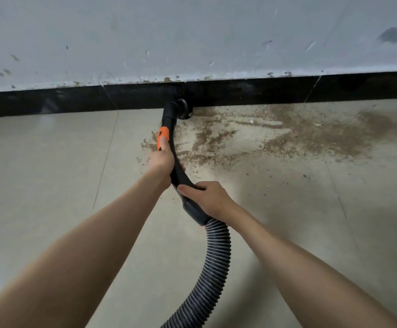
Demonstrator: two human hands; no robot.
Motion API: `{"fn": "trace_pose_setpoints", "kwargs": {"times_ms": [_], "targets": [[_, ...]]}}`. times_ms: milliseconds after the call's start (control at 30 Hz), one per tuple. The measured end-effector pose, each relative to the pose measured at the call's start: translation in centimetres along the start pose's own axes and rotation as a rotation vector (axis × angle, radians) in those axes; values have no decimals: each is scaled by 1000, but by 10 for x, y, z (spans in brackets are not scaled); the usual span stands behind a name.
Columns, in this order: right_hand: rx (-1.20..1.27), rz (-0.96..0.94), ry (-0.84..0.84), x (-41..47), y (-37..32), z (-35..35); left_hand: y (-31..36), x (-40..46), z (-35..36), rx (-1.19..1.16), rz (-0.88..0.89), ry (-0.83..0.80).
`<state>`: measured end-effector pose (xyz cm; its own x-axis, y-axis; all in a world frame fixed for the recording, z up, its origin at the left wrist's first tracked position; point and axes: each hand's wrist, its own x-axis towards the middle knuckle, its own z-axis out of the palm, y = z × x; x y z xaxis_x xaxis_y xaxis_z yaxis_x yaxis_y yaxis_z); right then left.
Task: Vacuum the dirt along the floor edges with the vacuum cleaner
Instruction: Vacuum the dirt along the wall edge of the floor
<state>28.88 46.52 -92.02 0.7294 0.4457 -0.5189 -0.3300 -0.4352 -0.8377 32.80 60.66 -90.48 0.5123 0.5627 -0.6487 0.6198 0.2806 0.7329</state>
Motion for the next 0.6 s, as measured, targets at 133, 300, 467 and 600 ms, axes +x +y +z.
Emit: {"fn": "trace_pose_setpoints", "kwargs": {"times_ms": [133, 300, 467, 600], "targets": [[35, -16, -8, -4, 14, -20, -3, -9, 25, 34, 5, -15], [40, -24, 12, -11, 31, -45, -6, -24, 56, 116, 21, 7], [48, -25, 71, -19, 46, -64, -9, -38, 86, 153, 18, -18], [74, -15, 122, -26, 56, -77, -8, -51, 109, 202, 28, -67]]}}
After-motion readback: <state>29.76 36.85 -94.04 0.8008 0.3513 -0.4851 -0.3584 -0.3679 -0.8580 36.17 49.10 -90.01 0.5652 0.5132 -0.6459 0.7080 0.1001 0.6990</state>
